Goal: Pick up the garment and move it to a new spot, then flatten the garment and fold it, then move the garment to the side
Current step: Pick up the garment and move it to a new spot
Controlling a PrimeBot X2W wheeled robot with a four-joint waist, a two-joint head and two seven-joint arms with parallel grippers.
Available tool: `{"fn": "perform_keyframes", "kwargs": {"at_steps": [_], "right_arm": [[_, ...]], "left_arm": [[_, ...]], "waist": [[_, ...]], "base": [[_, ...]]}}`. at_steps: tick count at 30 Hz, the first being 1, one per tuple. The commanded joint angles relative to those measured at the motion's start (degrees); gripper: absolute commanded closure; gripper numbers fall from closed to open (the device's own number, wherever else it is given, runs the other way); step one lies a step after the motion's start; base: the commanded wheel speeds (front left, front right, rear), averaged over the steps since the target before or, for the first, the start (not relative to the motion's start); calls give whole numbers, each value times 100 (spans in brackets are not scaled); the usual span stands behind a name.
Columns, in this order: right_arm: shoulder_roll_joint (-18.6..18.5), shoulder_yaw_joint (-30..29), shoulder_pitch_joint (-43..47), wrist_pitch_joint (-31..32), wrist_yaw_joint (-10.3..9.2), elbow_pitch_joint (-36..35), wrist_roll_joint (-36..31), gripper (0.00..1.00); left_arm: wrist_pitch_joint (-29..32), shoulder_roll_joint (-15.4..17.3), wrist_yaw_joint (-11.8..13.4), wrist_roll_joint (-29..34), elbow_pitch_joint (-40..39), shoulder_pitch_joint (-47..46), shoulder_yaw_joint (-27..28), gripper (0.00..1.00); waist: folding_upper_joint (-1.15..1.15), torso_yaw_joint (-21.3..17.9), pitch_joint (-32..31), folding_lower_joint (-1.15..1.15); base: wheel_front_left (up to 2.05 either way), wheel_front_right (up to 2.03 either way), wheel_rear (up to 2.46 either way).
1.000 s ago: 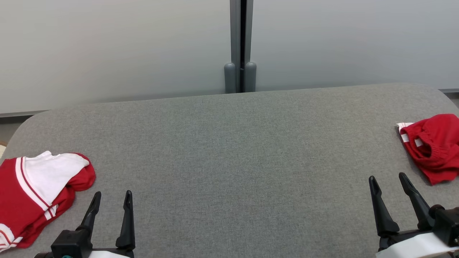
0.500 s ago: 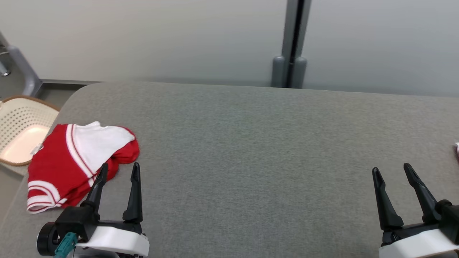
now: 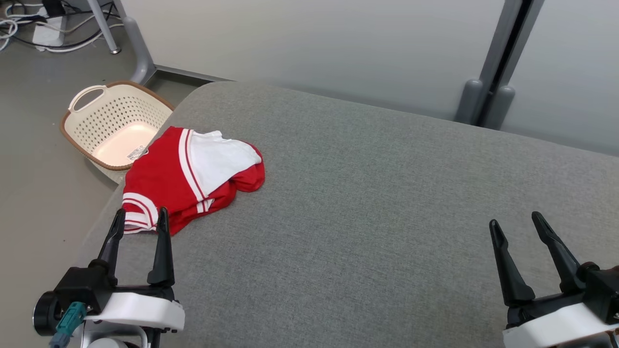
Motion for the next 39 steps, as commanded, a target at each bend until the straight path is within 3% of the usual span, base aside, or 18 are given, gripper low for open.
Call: {"fn": "perform_keyframes", "kwargs": {"at_steps": [1, 8, 16, 26, 35, 36, 37, 38, 39], "right_arm": [[-21, -4, -37, 4, -4, -25, -18, 0], [-53, 8, -109, 41, -4, -58, -18, 0], [-220, 42, -384, 199, -4, -279, -44, 0], [-611, -37, -950, 477, -3, -793, -91, 0], [-654, -51, -1220, 361, -3, -730, -51, 0], [-651, -39, -1244, 349, -3, -710, -48, 0], [-641, -29, -1265, 338, -3, -684, -39, 0], [-634, -24, -1288, 315, -3, -656, -36, 0], [-628, -24, -1314, 292, -3, -638, -39, 0]], "left_arm": [[-28, 10, -41, -52, 46, -150, 22, 0], [-68, -51, -58, 16, 238, -332, 18, 0], [-90, -188, -298, -125, 905, -1093, 83, 0], [-98, -467, -1034, -401, 3222, -2946, 193, 0], [-85, -537, -1391, -573, 5371, -4174, 211, 0], [-79, -534, -1426, -581, 5531, -4249, 206, 51], [-81, -531, -1433, -591, 5647, -4306, 207, 93], [-81, -554, -1442, -613, 5743, -4340, 206, 100], [-76, -530, -1457, -586, 5762, -4384, 207, 100]], "waist": [[-1, 72, 23, 0], [-1, 125, 129, 0], [-1, -88, 787, 0], [-1, -532, 2319, 0], [-1, -664, 2763, 0], [-1, -671, 2775, 0], [-1, -676, 2782, 0], [-1, -677, 2781, 0], [-1, -676, 2778, 0]], "base": [[0, 0, 0], [0, 0, 0], [0, 0, 0], [0, 0, 0], [0, 0, 0], [0, 0, 0], [0, 0, 0], [0, 0, 0], [0, 0, 0]]}}
